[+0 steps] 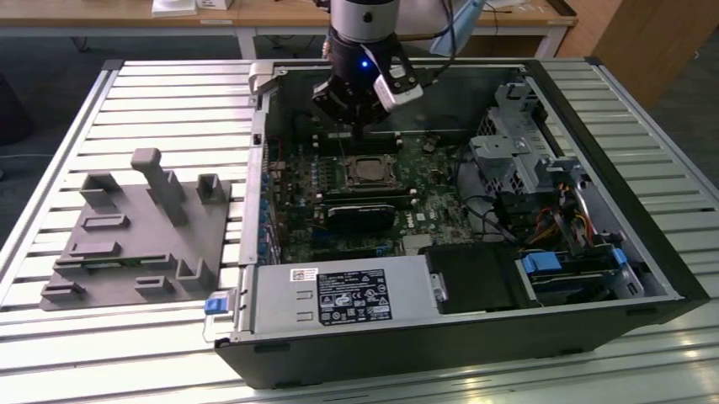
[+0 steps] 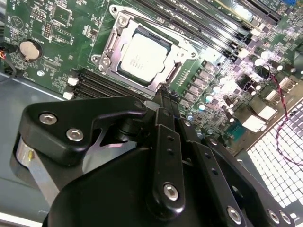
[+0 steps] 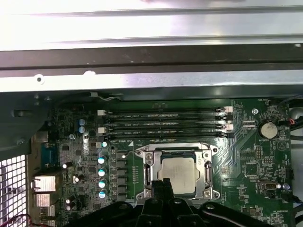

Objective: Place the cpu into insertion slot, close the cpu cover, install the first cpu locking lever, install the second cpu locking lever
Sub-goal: 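Install the first cpu locking lever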

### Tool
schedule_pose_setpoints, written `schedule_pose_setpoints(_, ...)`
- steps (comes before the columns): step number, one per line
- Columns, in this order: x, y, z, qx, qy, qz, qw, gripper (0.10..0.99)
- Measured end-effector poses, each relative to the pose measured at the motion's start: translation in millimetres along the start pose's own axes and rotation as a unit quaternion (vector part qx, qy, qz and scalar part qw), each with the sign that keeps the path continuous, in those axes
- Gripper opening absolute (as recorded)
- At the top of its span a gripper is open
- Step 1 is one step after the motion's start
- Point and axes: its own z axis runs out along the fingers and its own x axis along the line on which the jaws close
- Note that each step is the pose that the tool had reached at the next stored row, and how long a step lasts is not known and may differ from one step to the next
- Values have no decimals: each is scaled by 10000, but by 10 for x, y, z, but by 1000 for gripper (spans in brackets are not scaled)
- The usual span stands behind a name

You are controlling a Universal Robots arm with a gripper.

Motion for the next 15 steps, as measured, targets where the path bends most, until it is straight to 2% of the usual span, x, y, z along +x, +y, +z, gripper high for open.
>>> schedule_pose_setpoints(6,58,-3,0,-1,-7,0,10000,106)
schedule_pose_setpoints(15,95,-5,0,-1,-21,-1,10000,106)
